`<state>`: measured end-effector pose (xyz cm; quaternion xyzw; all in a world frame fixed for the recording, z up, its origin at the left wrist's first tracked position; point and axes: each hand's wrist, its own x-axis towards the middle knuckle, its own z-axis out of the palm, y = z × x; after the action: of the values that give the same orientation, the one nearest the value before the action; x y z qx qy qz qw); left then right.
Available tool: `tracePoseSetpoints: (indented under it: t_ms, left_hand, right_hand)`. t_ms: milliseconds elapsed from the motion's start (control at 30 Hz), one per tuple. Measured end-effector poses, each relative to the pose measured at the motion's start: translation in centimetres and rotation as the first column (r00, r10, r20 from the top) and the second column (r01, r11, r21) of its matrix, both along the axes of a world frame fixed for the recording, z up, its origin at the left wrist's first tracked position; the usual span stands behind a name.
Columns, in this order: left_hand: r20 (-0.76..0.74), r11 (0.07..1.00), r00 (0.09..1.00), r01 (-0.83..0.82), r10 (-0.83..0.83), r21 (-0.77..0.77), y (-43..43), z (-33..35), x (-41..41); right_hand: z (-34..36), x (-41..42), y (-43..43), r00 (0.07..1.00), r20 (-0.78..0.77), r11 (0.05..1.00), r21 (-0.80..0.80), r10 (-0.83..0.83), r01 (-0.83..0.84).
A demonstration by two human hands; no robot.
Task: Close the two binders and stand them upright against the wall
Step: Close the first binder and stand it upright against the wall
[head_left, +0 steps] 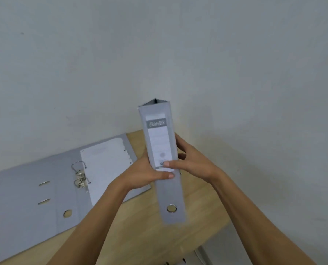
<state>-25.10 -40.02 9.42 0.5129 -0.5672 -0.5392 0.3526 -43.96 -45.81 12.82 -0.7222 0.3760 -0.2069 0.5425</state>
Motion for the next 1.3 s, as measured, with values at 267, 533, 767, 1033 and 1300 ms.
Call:
tracePoseSetpoints:
  t_ms: [267, 533, 767, 1033, 1300]
  left_hand:
    - [0.199, 0.979, 0.961, -0.176, 0.194, -0.106, -6.7, -3.0, -4.3]
    - [0.364, 0.985, 0.916, -0.154, 0.169, -0.071, -12.6, -4.0, -7.3]
    - [0.461, 0.996, 0.883, -0.090, 0.085, -0.012, -16.2, -4.1, -8.6]
    - [0.489, 0.993, 0.867, -0.117, 0.094, 0.017, -18.7, -4.7, -9.2]
    - [0.437, 0.993, 0.896, -0.110, 0.077, 0.051, -19.9, -4.5, -8.8]
  right_hand:
    - [-4.8, -3.8, -5.2, 0.968, 0.002, 0.964, -0.092, -0.249, 0.249]
    - [-7.8, -5.7, -8.5, 0.811, -0.009, 0.804, -0.143, -0.585, 0.578]
    - [-9.0, -5.4, -10.5, 0.732, -0.021, 0.732, -0.045, -0.681, 0.680]
    - [-8.9, -5.8, -12.8, 0.816, -0.048, 0.817, -0.084, -0.575, 0.571]
    - [-9.6, -5.1, -14.1, 0.844, -0.050, 0.845, -0.059, -0.534, 0.532]
